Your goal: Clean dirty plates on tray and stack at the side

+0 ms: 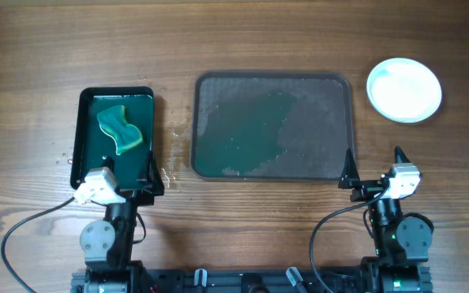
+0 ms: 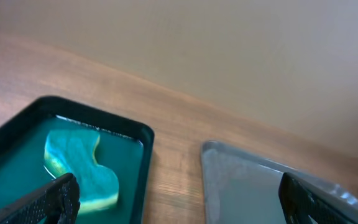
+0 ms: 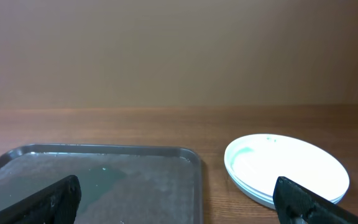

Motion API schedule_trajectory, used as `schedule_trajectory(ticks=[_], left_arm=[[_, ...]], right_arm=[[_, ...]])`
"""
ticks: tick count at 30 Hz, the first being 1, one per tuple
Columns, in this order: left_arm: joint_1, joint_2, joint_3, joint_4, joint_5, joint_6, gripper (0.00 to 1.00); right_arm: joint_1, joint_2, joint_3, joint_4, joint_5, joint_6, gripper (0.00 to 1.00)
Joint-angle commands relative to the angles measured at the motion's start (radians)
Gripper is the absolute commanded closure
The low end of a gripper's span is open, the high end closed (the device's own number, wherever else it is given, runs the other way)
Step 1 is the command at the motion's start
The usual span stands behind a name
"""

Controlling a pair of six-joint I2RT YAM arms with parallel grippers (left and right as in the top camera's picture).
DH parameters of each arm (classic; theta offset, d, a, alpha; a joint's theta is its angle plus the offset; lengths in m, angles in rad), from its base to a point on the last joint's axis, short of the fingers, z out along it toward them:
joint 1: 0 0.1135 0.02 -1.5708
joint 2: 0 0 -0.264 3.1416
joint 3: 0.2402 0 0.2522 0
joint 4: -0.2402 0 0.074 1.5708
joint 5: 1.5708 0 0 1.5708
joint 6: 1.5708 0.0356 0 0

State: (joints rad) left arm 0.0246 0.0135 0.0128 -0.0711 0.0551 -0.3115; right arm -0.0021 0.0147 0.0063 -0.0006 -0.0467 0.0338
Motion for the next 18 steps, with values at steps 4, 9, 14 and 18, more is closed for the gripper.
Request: schedule_trajectory(ticks=[4, 9, 14, 18], left_arm=[[-0.01, -0.011, -0.007, -0.003, 0.023, 0.204, 0.0], [-0.01, -0.011, -0.007, -0.005, 0.003, 0.26, 0.0], [-0.01, -0.011, -0.007, -0.007, -0.011, 0.282, 0.0], [-0.01, -0.011, -0.007, -0.008, -0.014, 0.278, 0.0]], right_arm=[[0.005, -0.01, -0.001, 0.003, 0.014, 0.011, 0.0], [0.005, -0.01, -0.001, 0.003, 0.014, 0.011, 0.0], [0.005, -0.01, -0.001, 0.003, 0.014, 0.011, 0.0], [0.005, -0.01, -0.001, 0.003, 0.014, 0.011, 0.0]])
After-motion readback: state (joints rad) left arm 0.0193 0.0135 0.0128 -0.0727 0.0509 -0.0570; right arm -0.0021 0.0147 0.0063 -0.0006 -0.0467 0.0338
